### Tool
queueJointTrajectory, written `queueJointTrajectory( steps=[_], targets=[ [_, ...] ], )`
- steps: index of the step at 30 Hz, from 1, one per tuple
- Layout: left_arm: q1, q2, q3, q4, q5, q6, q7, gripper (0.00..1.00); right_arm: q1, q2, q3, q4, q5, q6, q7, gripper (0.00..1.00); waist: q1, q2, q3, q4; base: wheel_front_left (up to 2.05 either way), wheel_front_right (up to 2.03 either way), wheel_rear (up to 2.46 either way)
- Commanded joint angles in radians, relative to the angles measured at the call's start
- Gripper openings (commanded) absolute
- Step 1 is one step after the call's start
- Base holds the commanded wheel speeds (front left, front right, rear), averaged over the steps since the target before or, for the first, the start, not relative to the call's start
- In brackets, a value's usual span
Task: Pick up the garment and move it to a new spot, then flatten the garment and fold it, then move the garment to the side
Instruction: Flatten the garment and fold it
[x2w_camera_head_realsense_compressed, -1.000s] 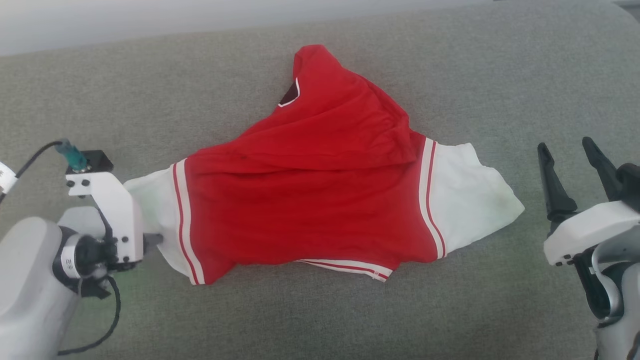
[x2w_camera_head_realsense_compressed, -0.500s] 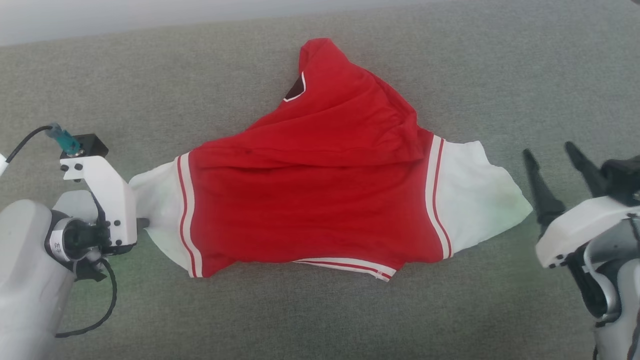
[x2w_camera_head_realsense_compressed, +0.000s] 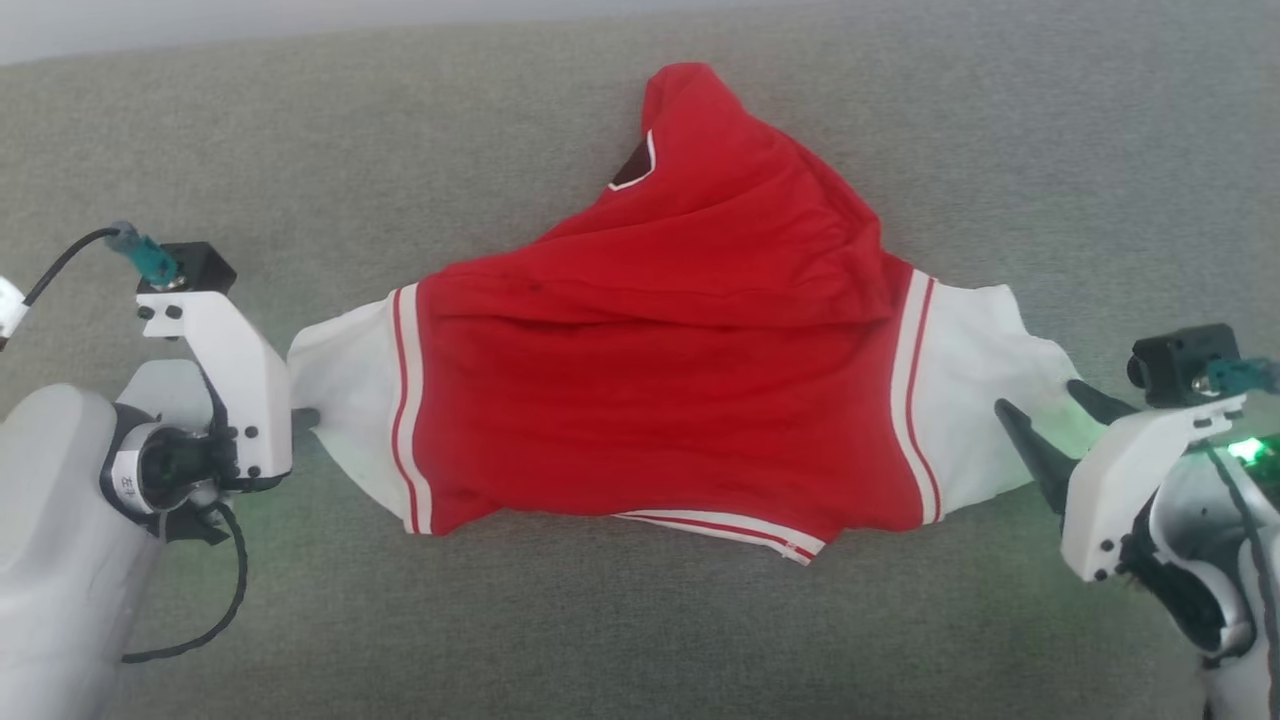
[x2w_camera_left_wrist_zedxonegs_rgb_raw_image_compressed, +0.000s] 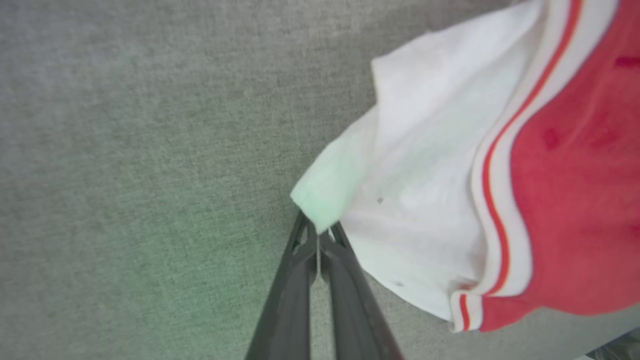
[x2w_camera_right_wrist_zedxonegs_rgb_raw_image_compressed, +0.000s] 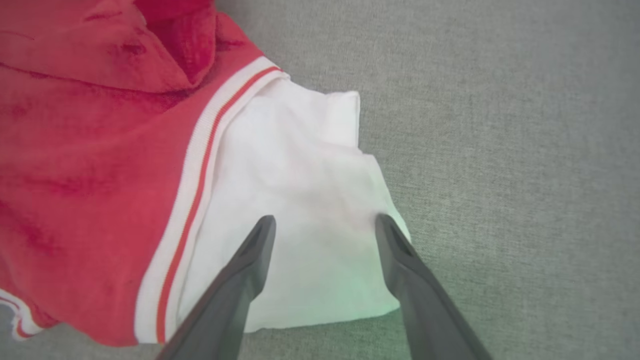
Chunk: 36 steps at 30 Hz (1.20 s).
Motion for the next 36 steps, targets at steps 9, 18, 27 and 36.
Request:
queueJointTrajectory(
  steps=[9, 18, 27, 36],
  targets=[
    [0.017, -0.029, -0.033, -0.040, 0.010, -0.017, -0.011, 0.00, -0.052, -0.078, -0.041, 0.015, 0.002, 0.000, 0.232, 1.00, 0.0000, -0.0001, 0.035, 0.048, 0.00, 0.00, 0.00],
    [0.018, -0.043, -0.040, -0.041, 0.003, -0.032, -0.031, 0.00, -0.036, -0.058, -0.034, 0.083, 0.064, 0.000, 0.420, 0.07, 0.0000, -0.0001, 0.044, 0.063, 0.00, 0.00, 0.00],
    [-0.029, -0.033, -0.009, -0.043, -0.009, -0.035, -0.062, 0.00, -0.135, -0.038, -0.031, 0.101, 0.149, 0.000, 0.314, 0.00, 0.0000, -0.0001, 0.017, 0.065, 0.00, 0.00, 0.00],
    [-0.110, 0.003, 0.008, -0.159, -0.004, -0.003, -0.012, 0.00, -0.254, -0.077, 0.005, 0.023, 0.198, 0.000, 0.271, 0.00, 0.0000, -0.0001, -0.069, 0.055, 0.00, 0.00, 0.00]
  ],
)
